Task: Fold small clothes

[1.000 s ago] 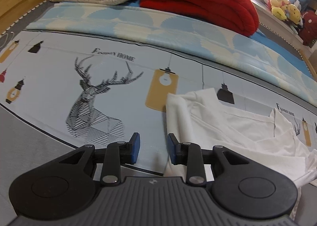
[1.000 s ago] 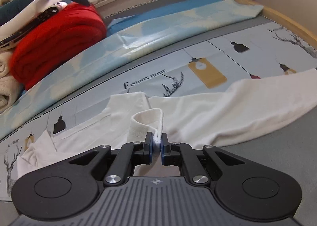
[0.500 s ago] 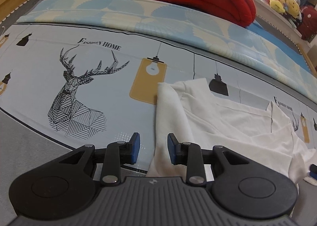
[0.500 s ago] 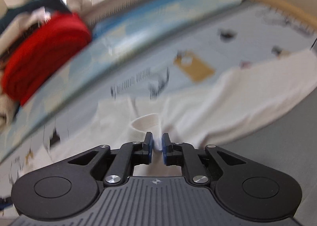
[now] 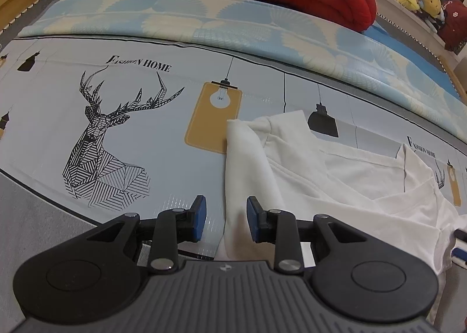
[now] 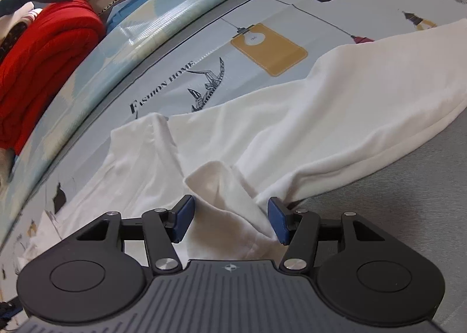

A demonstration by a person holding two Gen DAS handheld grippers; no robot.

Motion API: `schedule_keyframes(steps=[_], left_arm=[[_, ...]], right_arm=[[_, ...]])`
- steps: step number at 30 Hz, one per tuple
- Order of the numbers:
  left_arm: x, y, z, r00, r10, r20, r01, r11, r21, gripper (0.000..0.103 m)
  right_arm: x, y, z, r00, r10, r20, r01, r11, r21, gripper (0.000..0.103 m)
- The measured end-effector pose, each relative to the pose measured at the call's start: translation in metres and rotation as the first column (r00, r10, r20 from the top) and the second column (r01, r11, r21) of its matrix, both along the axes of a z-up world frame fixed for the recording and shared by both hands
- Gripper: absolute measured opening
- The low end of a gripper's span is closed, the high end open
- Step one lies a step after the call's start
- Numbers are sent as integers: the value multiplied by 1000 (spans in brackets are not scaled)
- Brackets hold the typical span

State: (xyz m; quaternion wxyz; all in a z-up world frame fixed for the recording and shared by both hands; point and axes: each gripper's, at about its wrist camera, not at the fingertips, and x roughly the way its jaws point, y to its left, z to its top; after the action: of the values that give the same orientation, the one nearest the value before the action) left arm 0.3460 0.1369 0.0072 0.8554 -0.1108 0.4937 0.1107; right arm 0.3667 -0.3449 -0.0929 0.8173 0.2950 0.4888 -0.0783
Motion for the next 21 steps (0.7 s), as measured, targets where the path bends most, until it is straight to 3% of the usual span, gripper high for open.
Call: schedule_keyframes(steps=[5,10,11,14,15,17,19,21], left_arm=[[1,2,0,1000,0,-5,0,1000,-2,34],[0,6,2,1000,-2,-2,2,1000,-3,34],[-1,7,1,1000,1,-2,-1,1000,-3,34],[-2,13,1,1000,13,-4,-13,1000,-4,34],[-2,14,1,1000,16,-4,-16,1000,-3,34],[-3,17,1,1000,20,-4,-20,1000,-3,34],[-2,18,-1,1000,21,-5,-21,1000,-2,34],[-1,18,-2,1000,18,-7,-18,1000,0,34]], right_arm=[[10,5,16,994,80,78,-81,997,4,58],[15,16,0,989,142,-28,-143,989,-23,57],[14,16,-4,990,136,-48,-138,990,-31,51],[12,14,-2,993,106,-45,-109,992,-62,4],[11,12,4,996,92,-4,-92,994,-51,4],[4,3,25,984,47,172,-57,997,52,4],[-3,-1,50,949,25,313,-31,999,13,4],[-7,-8,56,939,-7,343,27,998,-53,4]])
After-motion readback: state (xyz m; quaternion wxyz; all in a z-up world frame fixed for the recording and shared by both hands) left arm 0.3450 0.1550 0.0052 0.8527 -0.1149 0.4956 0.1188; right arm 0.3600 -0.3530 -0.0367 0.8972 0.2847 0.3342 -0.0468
